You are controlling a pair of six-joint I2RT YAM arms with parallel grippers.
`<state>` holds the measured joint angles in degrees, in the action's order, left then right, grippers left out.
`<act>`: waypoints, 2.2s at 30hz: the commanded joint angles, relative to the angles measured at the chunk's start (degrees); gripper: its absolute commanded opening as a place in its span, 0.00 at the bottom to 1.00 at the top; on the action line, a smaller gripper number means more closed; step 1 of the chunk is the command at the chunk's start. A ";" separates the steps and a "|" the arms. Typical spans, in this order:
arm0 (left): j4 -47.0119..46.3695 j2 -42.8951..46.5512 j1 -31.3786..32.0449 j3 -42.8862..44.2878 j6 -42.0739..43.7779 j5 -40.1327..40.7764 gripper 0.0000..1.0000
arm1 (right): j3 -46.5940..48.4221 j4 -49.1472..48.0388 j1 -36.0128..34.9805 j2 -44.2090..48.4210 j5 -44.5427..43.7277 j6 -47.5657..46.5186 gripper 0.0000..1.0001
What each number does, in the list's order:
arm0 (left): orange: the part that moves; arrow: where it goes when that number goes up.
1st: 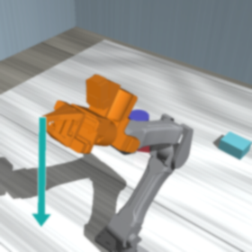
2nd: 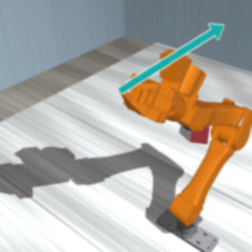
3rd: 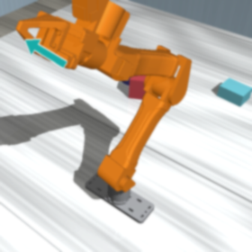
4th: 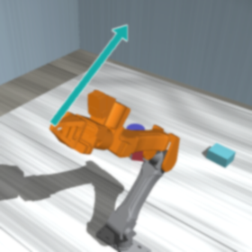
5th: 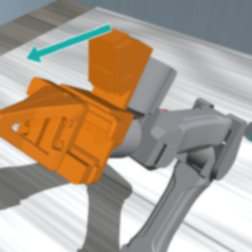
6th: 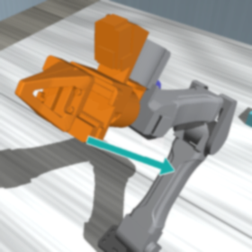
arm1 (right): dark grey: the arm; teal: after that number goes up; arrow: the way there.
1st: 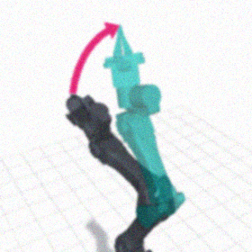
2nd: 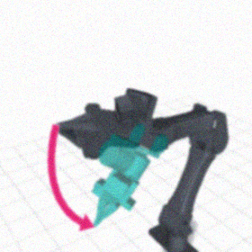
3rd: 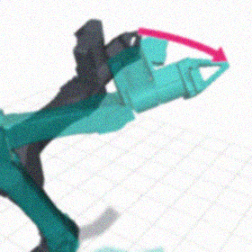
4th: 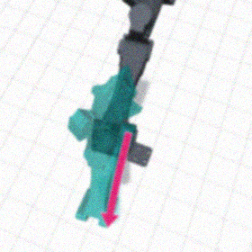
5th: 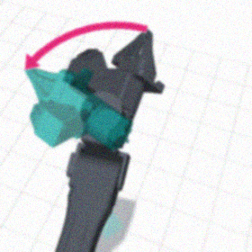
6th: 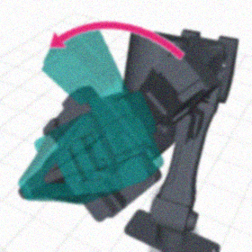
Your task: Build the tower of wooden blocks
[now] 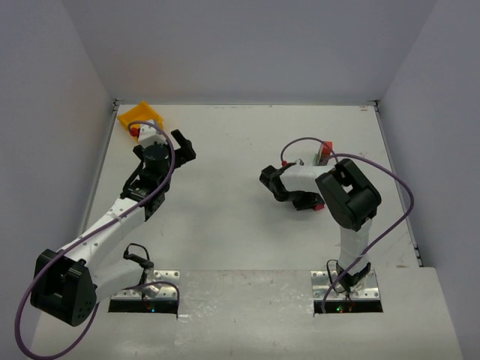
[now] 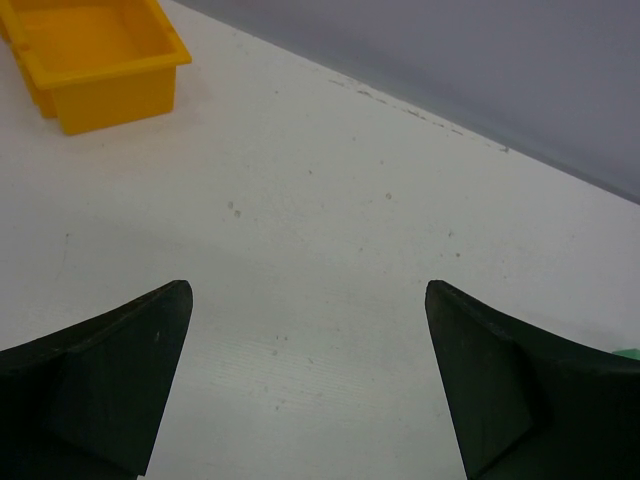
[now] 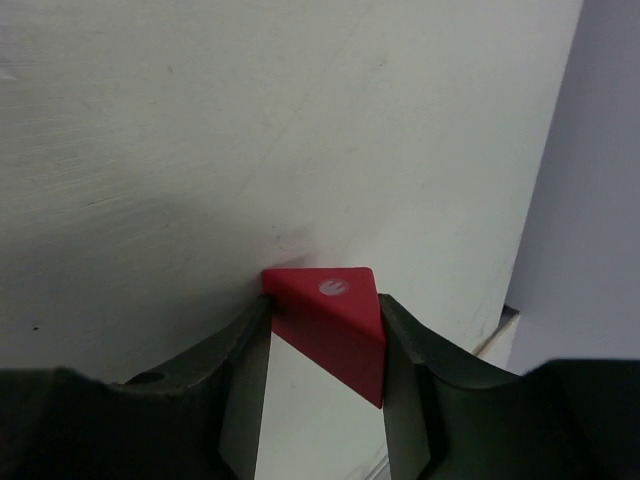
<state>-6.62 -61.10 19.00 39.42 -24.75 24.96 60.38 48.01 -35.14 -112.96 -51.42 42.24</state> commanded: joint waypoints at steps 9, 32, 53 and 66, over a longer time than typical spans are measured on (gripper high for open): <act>-1.38 1.09 -0.55 0.82 -0.31 0.06 1.00 | 2.62 -14.10 -3.39 -1.44 10.96 -3.92 0.47; -2.38 0.50 -0.55 0.48 -0.30 -1.90 1.00 | 12.25 -15.69 -17.22 -4.30 8.24 -5.02 0.33; -2.61 0.81 -0.55 0.48 -0.38 -2.20 1.00 | 18.87 -17.30 -26.47 -8.32 -1.10 -11.19 0.00; -2.26 2.04 -0.55 0.13 -0.73 -1.06 1.00 | 17.54 -7.14 -23.39 -7.74 -19.40 -8.24 0.00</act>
<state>-6.64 -60.81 19.00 39.42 -24.76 23.28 76.66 35.05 -60.45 -119.68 -62.78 29.79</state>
